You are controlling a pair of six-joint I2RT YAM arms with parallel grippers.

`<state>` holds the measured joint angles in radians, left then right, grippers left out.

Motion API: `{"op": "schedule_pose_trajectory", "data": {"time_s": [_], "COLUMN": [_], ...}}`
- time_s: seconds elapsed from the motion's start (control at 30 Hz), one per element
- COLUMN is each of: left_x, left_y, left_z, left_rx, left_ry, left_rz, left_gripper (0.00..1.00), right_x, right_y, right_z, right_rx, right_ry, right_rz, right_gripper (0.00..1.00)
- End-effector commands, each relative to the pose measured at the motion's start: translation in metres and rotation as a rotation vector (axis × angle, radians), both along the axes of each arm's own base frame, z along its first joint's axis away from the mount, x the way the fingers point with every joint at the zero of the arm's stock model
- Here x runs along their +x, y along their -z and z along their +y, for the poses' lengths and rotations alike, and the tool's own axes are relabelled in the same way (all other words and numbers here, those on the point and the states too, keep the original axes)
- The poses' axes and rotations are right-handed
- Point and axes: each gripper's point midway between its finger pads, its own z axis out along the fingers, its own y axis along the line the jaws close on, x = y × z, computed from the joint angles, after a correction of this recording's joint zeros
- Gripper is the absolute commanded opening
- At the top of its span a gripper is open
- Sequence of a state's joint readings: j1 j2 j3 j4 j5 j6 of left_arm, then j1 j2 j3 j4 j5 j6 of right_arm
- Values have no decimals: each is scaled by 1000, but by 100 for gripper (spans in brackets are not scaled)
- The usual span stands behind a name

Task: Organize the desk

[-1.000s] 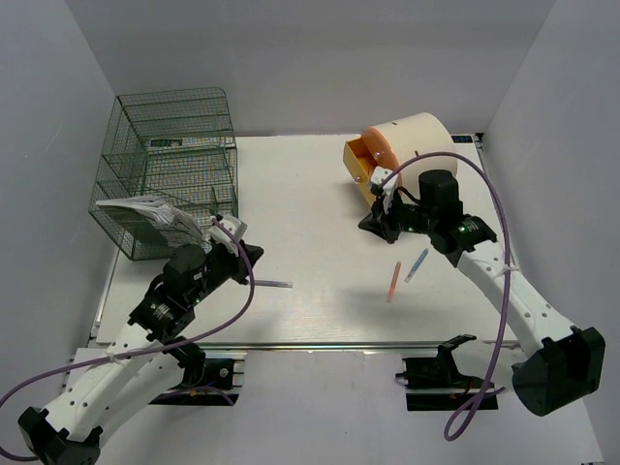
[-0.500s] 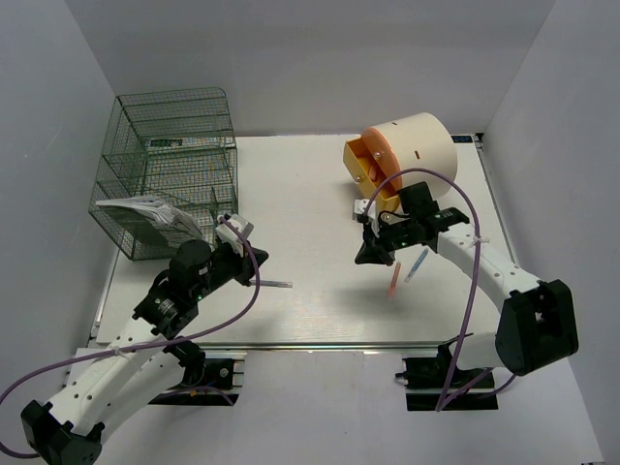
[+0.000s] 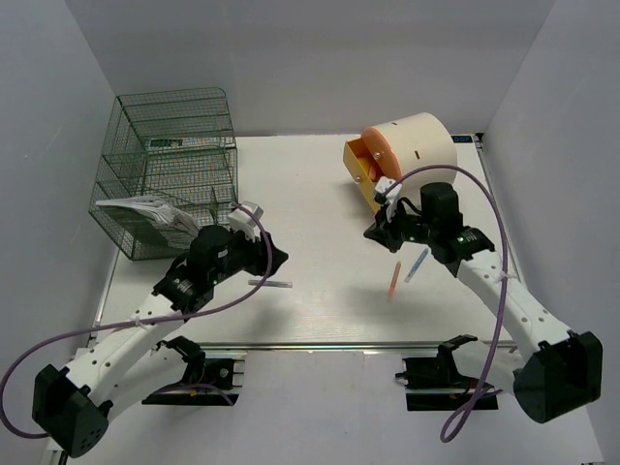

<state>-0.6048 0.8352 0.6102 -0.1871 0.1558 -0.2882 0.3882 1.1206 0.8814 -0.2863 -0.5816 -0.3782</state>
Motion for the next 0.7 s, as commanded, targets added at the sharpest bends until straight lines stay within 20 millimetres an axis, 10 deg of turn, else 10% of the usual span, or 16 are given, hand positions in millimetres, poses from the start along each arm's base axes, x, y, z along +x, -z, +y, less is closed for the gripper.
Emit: {"op": "schedule_pose_trajectory", "data": {"time_s": [0.0,0.47,0.67], "left_x": [12,22,15], "left_y": [-42,10,-7], "left_z": [-10,12,10], "left_rx": [-115,135,118], "left_ry": [-34,-37,12], "left_rz": [-23,-82,-139], "left_gripper": [66,70,71], "right_x": [23,98,128], "right_y": [-28,-15,-14], "right_z": [-9,6,12], "right_rx": [68,-226,-407], "right_ry": [183,459,591], "right_rz": [-62,-88,-170], "right_gripper": [0,0,0]}}
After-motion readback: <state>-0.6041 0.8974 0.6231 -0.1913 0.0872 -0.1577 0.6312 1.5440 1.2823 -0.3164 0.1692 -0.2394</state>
